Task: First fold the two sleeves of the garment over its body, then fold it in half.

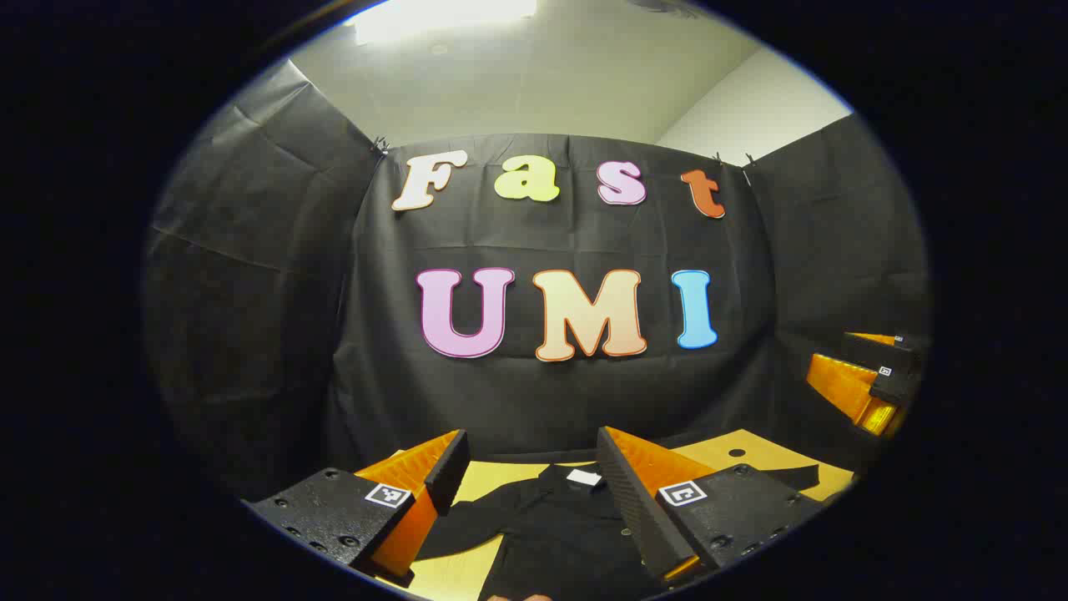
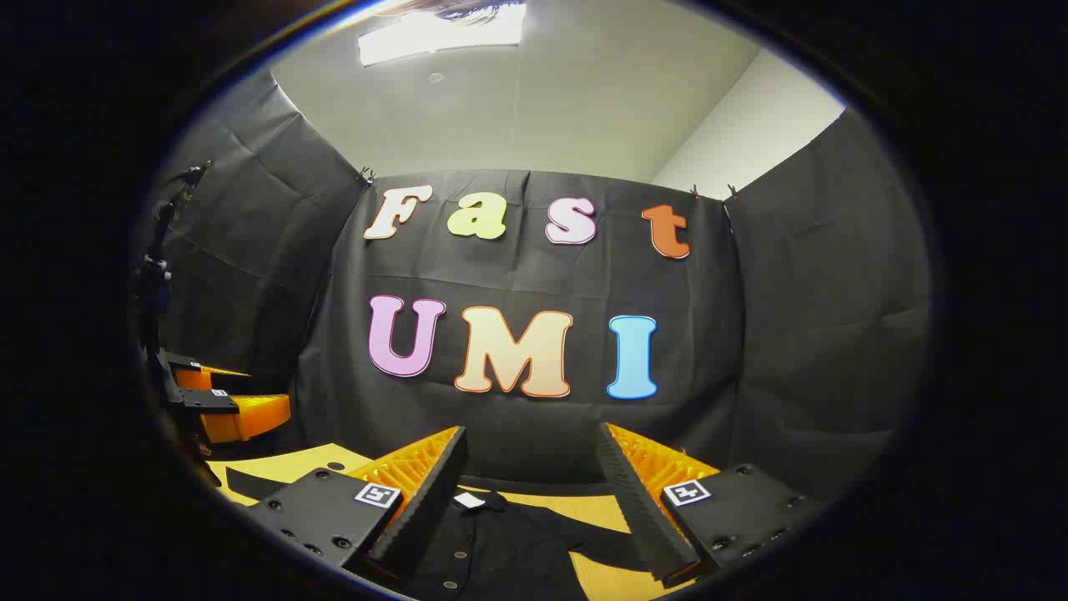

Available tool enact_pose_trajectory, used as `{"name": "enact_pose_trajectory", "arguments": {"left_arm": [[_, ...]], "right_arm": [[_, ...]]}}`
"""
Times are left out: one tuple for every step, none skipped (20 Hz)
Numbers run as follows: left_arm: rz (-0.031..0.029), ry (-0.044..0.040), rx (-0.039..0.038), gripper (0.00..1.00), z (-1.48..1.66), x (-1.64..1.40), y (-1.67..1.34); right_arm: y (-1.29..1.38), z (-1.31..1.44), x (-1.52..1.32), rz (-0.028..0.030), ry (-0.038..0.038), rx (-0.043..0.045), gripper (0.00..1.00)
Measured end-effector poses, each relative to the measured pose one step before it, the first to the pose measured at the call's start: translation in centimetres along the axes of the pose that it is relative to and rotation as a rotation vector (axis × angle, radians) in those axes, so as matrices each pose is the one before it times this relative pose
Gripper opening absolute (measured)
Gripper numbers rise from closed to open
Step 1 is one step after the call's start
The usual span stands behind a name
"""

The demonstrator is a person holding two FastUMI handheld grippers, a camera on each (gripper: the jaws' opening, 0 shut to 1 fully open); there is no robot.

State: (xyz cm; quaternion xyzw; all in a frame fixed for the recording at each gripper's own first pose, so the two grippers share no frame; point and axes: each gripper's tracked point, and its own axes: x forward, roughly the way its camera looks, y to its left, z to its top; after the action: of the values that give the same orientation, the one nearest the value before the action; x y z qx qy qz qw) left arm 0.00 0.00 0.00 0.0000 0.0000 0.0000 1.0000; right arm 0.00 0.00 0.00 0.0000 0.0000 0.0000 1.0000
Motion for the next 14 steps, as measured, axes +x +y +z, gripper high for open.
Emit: {"name": "enact_pose_trajectory", "arguments": {"left_arm": [[0.00101, 0.00139, 0.00087, 0.92, -0.095, -0.019, 0.162], [-0.00022, 0.00139, 0.00142, 0.92, -0.005, -0.085, 0.104], [-0.00058, 0.00305, 0.00125, 0.92, -0.128, 0.058, 0.098], [-0.00116, 0.00042, 0.00146, 0.92, -0.033, 0.047, 0.087], [0.00112, 0.00038, 0.00206, 0.92, 0.014, -0.003, 0.173], [0.00094, 0.00121, 0.00073, 0.92, -0.112, 0.077, 0.067], [0.00132, 0.00133, -0.00026, 0.92, -0.124, 0.104, 0.094], [0.00021, 0.00239, -0.00085, 0.92, -0.062, -0.104, 0.066], [-0.00105, 0.00164, -0.00154, 0.92, -0.054, 0.052, -0.09], [0.00011, 0.0035, -0.00182, 0.92, -0.114, 0.023, 0.007], [-0.00014, 0.00172, -0.00119, 0.92, -0.094, 0.03, -0.026], [0.0002, 0.00283, -0.00098, 0.92, -0.109, -0.056, -0.033], [-0.00196, 0.00258, -0.00106, 0.92, -0.069, 0.065, -0.088], [-0.00038, 0.00096, -0.00065, 0.92, -0.087, 0.017, -0.075]], "right_arm": [[0.134, -0.224, 0.048, 0.00112, 0.00347, -0.00206, 0.99], [0.246, -0.054, 0.192, 0.00363, 0.00363, 0.00016, 0.99], [0.198, -0.103, 0.077, 0.00282, 0.00165, -0.0008, 0.99], [0.133, -0.066, 0.143, 0.00057, 0.00157, -0.00204, 0.98], [0.091, -0.095, 0.09, 0.00041, 0.00063, -0.00229, 0.98], [0.075, -0.161, 0.182, -0.0005, 0.00358, -0.00229, 0.98], [0.042, -0.249, 0.093, 0.00089, 0.00531, -0.00135, 0.98], [0.101, -0.182, 0.203, 0.00101, 0.00535, -0.00001, 0.98], [-0.081, -0.266, 0.084, -0.00119, 0.00583, 0.00061, 0.98], [-0.022, -0.189, 0.115, -0.00009, 0.00528, 0.00211, 0.98], [-0.008, -0.242, 0.034, 0.00149, 0.00644, 0.00322, 0.98], [0.104, -0.225, 0.12, 0.0024, 0.01027, 0.00307, 0.98], [0.089, -0.316, 0.039, 0.0046, 0.01275, 0.00621, 1.0], [0.115, -0.181, 0.072, 0.00431, 0.00901, 0.00702, 0.98]]}}
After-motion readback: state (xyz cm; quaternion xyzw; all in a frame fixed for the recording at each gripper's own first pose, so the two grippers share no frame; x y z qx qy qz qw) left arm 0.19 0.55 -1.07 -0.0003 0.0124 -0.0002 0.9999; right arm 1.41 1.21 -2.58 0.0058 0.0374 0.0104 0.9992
